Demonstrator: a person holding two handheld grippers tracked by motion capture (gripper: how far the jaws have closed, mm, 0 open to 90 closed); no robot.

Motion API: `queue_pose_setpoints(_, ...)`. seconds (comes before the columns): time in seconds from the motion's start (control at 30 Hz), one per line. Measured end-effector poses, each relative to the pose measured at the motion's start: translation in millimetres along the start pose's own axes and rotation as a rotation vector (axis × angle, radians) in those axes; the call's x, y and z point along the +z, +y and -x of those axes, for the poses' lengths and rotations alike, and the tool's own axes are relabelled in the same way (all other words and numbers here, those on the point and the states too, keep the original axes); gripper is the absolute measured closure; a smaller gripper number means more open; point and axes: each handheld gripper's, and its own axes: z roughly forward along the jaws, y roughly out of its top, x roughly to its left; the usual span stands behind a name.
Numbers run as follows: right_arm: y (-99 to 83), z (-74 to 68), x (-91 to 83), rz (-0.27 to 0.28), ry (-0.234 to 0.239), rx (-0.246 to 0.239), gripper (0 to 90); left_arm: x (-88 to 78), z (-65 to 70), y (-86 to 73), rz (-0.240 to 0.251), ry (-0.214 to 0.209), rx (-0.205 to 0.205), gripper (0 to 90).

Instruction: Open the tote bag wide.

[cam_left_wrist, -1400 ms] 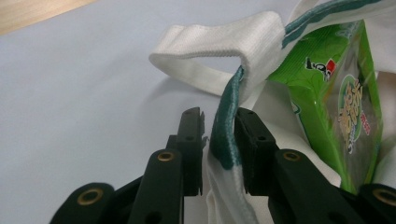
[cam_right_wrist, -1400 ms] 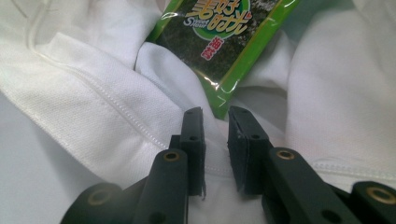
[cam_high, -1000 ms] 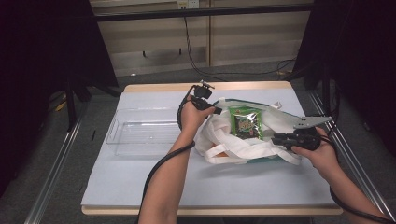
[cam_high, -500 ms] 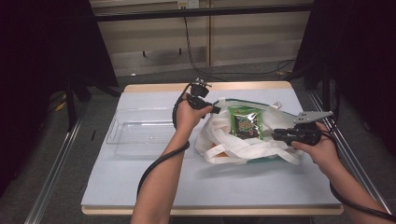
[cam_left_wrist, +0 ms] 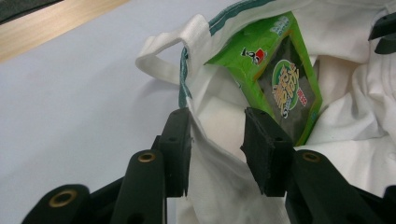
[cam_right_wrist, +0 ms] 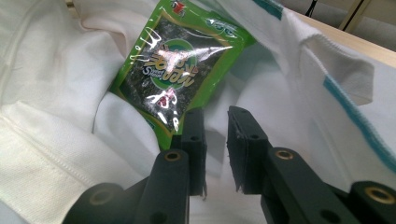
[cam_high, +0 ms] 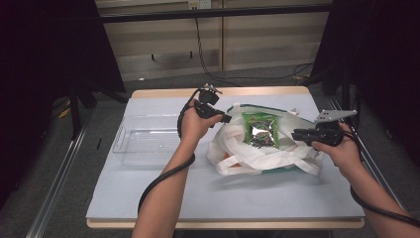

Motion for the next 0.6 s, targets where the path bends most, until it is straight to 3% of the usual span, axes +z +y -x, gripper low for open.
queue_pose_setpoints(0.3,5.8,6.0,0.4,-0.001,-0.019,0.002,77.9,-9.4,5.2,1.5,0.022,-0.024,0.002,67.2)
queue_pose_setpoints(0.6,12.9,13.0,0.8,0.001,-0.037,0.015,78.8,-11.4,22.7,5.7,-0.003,-0.075,0.052,77.7)
